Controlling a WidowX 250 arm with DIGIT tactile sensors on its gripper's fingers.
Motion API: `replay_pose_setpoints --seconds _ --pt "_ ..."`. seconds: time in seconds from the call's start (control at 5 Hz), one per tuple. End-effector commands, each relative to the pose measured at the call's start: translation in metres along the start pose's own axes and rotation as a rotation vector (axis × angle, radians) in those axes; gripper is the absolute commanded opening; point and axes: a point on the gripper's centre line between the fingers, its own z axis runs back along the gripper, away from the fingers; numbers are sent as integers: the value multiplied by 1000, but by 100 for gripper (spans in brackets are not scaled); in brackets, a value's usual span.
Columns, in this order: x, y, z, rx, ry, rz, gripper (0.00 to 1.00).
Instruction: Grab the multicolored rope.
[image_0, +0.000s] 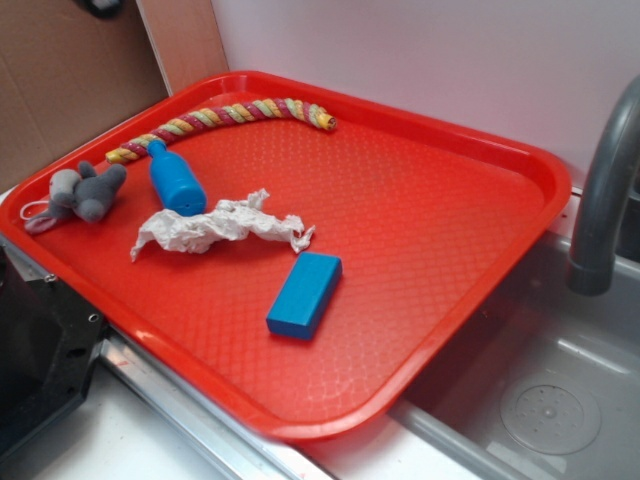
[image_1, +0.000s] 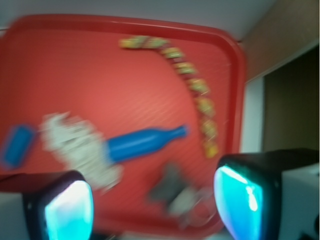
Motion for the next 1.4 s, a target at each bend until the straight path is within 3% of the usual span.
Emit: replay_pose_setpoints --seconds 0.0,0.2,0.4,0.6,1.2 --pt "43 44 -48 138 -52 -205 100" --pt "28 34 -64 154 -80 -272 100" --pt "33 27 -88 67 -91 -291 100" --pt "48 38 -110 68 -78 -265 100" --pt "73 32 -127 35 -57 -353 100"
